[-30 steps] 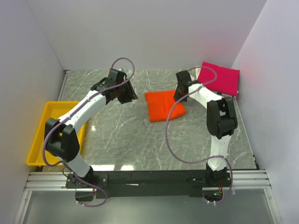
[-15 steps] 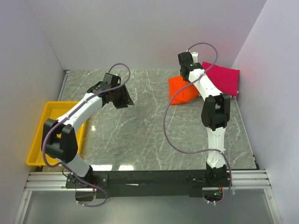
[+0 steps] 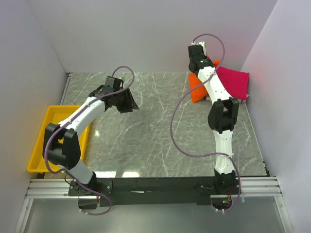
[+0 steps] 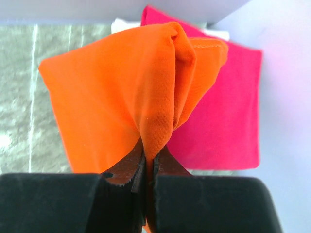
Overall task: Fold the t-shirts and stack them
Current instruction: Neatly place the folded tshirt to the corner
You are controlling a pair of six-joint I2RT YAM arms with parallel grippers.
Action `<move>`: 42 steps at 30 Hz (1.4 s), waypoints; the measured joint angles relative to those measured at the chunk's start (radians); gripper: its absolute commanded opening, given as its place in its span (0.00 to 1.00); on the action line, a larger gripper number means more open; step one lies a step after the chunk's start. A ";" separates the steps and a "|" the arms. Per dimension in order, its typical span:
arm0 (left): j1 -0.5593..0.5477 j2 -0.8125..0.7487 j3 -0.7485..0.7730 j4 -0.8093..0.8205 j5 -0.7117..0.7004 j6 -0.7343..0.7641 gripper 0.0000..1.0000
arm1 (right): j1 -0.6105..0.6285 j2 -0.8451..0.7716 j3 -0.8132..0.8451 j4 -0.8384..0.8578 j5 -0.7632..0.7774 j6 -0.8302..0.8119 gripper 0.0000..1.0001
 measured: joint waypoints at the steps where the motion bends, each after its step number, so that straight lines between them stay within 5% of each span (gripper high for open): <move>1: 0.002 0.000 -0.005 0.000 0.005 0.000 0.46 | -0.003 0.002 0.012 0.006 0.000 -0.015 0.00; 17: 0.019 0.029 -0.018 0.008 0.063 0.005 0.46 | -0.075 -0.001 0.136 0.038 -0.052 -0.067 0.00; 42: 0.019 0.051 -0.032 0.026 0.097 0.011 0.46 | -0.200 -0.090 0.095 0.043 -0.132 0.003 0.00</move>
